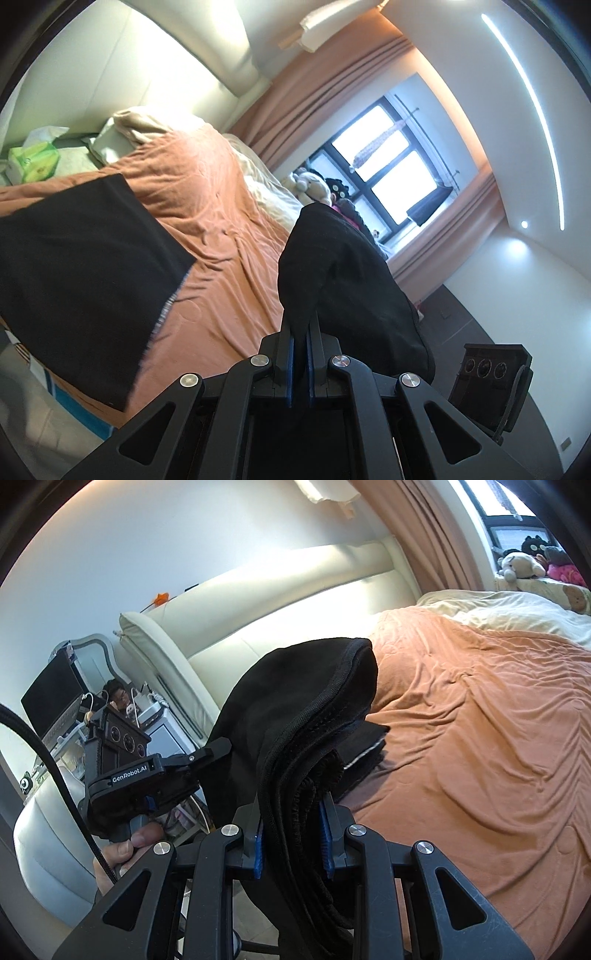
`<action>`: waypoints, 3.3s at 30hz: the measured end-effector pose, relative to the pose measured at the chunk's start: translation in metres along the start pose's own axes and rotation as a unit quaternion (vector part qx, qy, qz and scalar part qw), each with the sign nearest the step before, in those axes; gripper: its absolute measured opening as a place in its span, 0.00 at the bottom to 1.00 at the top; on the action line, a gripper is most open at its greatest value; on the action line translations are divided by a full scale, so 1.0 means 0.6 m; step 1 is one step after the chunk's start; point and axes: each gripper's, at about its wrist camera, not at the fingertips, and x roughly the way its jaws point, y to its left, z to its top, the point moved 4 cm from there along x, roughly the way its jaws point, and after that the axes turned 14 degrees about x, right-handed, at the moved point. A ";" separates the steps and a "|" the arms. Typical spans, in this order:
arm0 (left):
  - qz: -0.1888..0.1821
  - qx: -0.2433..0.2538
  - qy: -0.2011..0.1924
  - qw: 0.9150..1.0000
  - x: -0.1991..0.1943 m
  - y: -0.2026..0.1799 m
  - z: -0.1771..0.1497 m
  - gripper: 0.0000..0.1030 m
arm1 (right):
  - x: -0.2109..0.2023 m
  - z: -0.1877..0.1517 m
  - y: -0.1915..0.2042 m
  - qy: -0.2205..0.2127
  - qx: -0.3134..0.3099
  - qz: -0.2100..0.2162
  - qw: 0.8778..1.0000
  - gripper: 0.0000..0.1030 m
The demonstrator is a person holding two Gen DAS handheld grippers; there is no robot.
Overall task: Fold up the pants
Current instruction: 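Carry the held black shorts with both tools toward the bed's headboard corner, then lower the black shorts onto the duvet and open both tools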
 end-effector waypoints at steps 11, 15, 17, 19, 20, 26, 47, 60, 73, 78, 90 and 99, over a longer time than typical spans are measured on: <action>0.040 -0.024 -0.030 0.998 -0.092 0.098 0.027 0.05 | 0.102 0.004 0.065 0.024 -0.017 0.020 0.999 0.20; 0.058 -0.023 -0.043 0.997 -0.123 0.121 0.049 0.05 | 0.137 0.007 0.088 0.030 -0.013 0.035 0.999 0.20; 0.074 -0.019 -0.048 0.996 -0.134 0.133 0.062 0.05 | 0.154 0.008 0.098 0.033 -0.014 0.040 0.999 0.20; 0.084 -0.021 -0.051 0.995 -0.146 0.148 0.073 0.05 | 0.173 0.007 0.109 0.037 -0.015 0.046 0.998 0.20; 0.090 -0.021 -0.054 0.994 -0.153 0.156 0.081 0.05 | 0.185 0.007 0.116 0.039 -0.016 0.049 0.998 0.20; 0.118 -0.010 -0.063 0.991 -0.174 0.188 0.124 0.05 | 0.234 0.017 0.131 0.050 -0.017 0.075 0.996 0.20; 0.150 -0.024 0.013 0.988 0.036 0.331 0.174 0.05 | 0.399 0.090 -0.006 0.076 0.061 0.066 0.993 0.20; 0.200 -0.026 0.082 0.976 0.178 0.380 0.189 0.07 | 0.455 0.130 -0.087 0.070 0.121 0.052 0.989 0.20; 0.258 -0.031 0.100 0.961 0.099 0.367 0.107 0.50 | 0.505 0.124 -0.182 0.126 0.213 0.034 0.968 0.57; 0.243 -0.040 0.099 0.964 0.086 0.342 0.082 0.50 | 0.528 0.137 -0.183 0.155 0.220 0.060 0.961 0.46; 0.243 -0.030 0.095 0.965 0.068 0.316 0.076 0.50 | 0.449 0.183 -0.157 0.059 0.128 -0.112 0.984 0.38; 0.228 -0.008 0.086 0.970 0.085 0.275 0.080 0.50 | 0.407 0.170 -0.049 0.062 0.038 -0.026 0.997 0.38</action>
